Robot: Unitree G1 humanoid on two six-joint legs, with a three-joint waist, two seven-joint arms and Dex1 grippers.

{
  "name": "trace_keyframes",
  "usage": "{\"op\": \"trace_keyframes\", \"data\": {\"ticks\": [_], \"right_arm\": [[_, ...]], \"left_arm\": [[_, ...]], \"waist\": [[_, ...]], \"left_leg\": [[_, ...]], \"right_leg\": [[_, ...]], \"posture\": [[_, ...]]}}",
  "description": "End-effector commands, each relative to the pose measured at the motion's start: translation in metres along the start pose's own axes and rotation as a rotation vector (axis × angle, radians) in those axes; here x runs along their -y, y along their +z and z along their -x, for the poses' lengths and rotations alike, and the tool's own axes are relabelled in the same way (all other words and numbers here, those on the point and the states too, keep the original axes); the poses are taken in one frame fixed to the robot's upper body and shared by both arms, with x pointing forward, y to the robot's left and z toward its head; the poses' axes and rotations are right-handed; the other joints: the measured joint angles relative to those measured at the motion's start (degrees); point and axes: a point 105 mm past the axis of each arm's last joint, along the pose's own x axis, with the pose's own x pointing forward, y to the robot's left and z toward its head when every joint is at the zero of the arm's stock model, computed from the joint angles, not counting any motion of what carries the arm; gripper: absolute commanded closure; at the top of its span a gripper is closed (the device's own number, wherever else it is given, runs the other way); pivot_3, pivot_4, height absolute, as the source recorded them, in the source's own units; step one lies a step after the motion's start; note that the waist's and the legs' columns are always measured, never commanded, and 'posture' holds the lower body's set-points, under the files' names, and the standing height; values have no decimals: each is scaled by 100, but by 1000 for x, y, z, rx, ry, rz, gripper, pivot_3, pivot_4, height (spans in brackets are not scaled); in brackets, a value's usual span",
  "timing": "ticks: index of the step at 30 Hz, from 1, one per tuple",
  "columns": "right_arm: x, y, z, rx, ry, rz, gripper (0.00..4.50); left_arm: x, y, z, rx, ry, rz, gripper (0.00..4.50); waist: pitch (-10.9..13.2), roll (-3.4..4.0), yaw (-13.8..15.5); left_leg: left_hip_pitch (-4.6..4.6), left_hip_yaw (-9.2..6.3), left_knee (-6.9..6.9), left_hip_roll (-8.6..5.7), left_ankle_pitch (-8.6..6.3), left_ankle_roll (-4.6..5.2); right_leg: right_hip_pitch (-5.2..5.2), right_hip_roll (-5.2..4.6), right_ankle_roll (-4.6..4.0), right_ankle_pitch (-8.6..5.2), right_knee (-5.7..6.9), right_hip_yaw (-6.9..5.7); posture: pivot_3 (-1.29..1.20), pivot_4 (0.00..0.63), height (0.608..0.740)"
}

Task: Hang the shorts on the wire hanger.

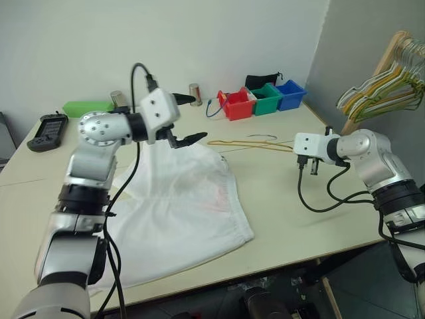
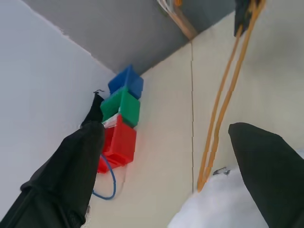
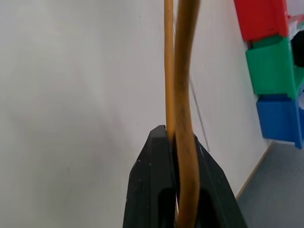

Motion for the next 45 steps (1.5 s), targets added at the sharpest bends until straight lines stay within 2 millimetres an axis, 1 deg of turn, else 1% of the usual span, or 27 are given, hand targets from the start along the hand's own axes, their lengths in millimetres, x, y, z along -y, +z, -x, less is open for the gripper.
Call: {"op": "trace_keyframes", "data": {"ticks": [1,2,4,5,6,7,8,9,10,12,14,16,17,19,21,24,26,27,29,30,32,34,35,39,41,45], "right_arm": [[15,-11,17,-1,-48,-54,4500],[14,-16,19,-5,-34,-99,4500],[5,-23,22,11,35,-262,4500],[-3,-23,24,30,93,-367,4500],[-8,-22,25,45,133,-432,4500],[-23,-19,30,73,239,-561,4500],[-33,-14,34,97,319,-651,4500],[-48,-11,41,116,416,-721,4500],[-57,-9,47,127,480,-765,4500],[-75,-5,58,140,599,-858,4500],[-85,0,67,166,695,-966,4500],[-90,2,74,192,768,-1098,4500],[-96,-2,77,176,794,-1148,4500],[-112,-13,85,125,848,-1237,4500],[-126,-19,96,89,907,-1304,4500],[-150,-23,108,21,985,-1355,4500],[-160,-23,114,-3,1025,-1370,4500],[-168,-24,117,-27,1046,-1373,4500],[-184,-22,127,-75,1122,-1431,4500],[-189,-22,130,-92,1143,-1449,4500],[-193,-19,134,-97,1167,-1466,4500],[-197,-18,136,-111,1184,-1476,4500],[-199,-16,137,-108,1195,-1473,4500],[-205,-12,135,-99,1211,-1474,4500],[-205,-8,133,-76,1220,-1471,4500],[-195,1,130,-23,1224,-1467,4500]], "left_arm": [[-5,11,17,28,126,76,59],[3,7,19,24,145,136,59],[22,-4,23,16,207,287,59],[38,-9,25,-4,209,347,59],[48,-12,26,-18,206,379,59],[67,-12,25,-21,182,451,59],[80,-11,25,-24,166,503,59],[98,-9,25,-29,122,538,59],[109,-7,26,-34,93,560,59],[128,-3,31,-43,17,622,59],[139,-6,39,-65,-30,666,59],[143,-17,49,-110,-29,702,59],[146,-22,54,-132,-27,713,59],[151,-24,61,-154,-33,717,59],[154,-22,64,-153,-38,731,59],[157,-21,66,-151,-35,738,59],[159,-22,67,-156,-27,742,59],[161,-23,69,-163,-24,744,59],[169,-25,75,-183,-21,755,59],[171,-25,77,-188,-21,757,59],[173,-23,77,-184,-20,759,59],[174,-22,76,-181,-20,758,59],[173,-22,76,-181,-18,757,59],[172,-23,77,-182,-10,753,59],[172,-24,77,-183,-9,751,59],[172,-24,76,-182,-14,743,59]], "waist": [[0,0,59],[0,0,110],[-1,2,160],[-1,3,168],[-2,-1,211],[-1,-3,236],[-1,-3,249],[4,-10,308],[6,-12,349],[6,-11,445],[7,-10,484],[7,-11,483],[9,-15,479],[9,-15,493],[9,-15,529],[10,-15,610],[14,-21,620],[16,-24,621],[16,-24,634],[17,-26,643],[24,-33,668],[30,-38,712],[30,-40,736],[37,-52,811],[39,-54,831],[44,-54,834]], "left_leg": [[1,0,1,0,0,0],[3,0,3,0,0,0],[8,3,7,0,0,0],[13,1,7,1,-1,0],[16,-1,9,1,-1,1],[14,-10,13,3,-1,0],[16,-13,16,3,-1,1],[17,-14,15,3,-1,1],[15,-23,22,4,-1,1],[24,-29,25,3,-2,1],[32,-22,25,3,-2,1],[57,-20,25,4,-2,1],[82,-14,19,5,-2,1],[110,-12,0,7,-2,1],[104,-16,-10,9,-3,1],[95,-6,-9,7,-12,12],[98,6,-9,7,-21,23],[99,8,-9,7,-22,24],[102,8,-9,7,-22,24],[105,8,-10,8,-22,24],[106,7,-10,9,-23,25],[105,7,-6,8,-22,24],[105,7,-4,7,-22,24],[106,7,-3,5,-23,23],[102,7,-5,4,-23,22],[99,7,-10,5,-24,22]], "right_leg": [[1,0,0,0,1,0],[3,-1,0,0,2,0],[7,0,0,0,3,2],[18,0,0,0,-1,1],[25,-1,1,0,-1,0],[32,-1,0,0,-6,-1],[38,-1,0,0,-5,-1],[39,-1,0,0,-6,0],[42,0,0,0,-4,-2],[54,1,11,-8,-4,-7],[61,3,29,-19,-7,-18],[86,4,24,-23,-17,-25],[108,5,19,-26,-27,-24],[136,6,13,-30,-48,-26],[139,6,12,-31,-75,-34],[138,6,15,-30,-94,-22],[138,6,22,-33,-98,-10],[138,6,22,-34,-97,-8],[138,6,22,-34,-95,-8],[138,6,22,-34,-94,-9],[138,7,19,-36,-94,-10],[139,9,-9,-52,-94,-6],[140,9,-10,-53,-94,-4],[145,9,-11,-54,-98,-1],[143,9,-10,-54,-100,-2],[139,10,-8,-54,-102,-2]], "posture": [[-67,23,740],[-67,23,740],[-65,29,740],[-65,29,740],[-65,29,740],[-63,39,740],[-67,44,740],[-67,44,740],[-67,44,740],[-74,45,740],[-73,46,740],[-72,49,740],[-72,49,740],[-62,50,740],[-53,52,740],[-43,52,740],[-32,55,740],[-23,55,740],[-9,57,740],[-9,57,740],[-3,57,740],[3,55,740],[7,53,740],[13,52,740],[13,52,740],[11,52,740]]}}
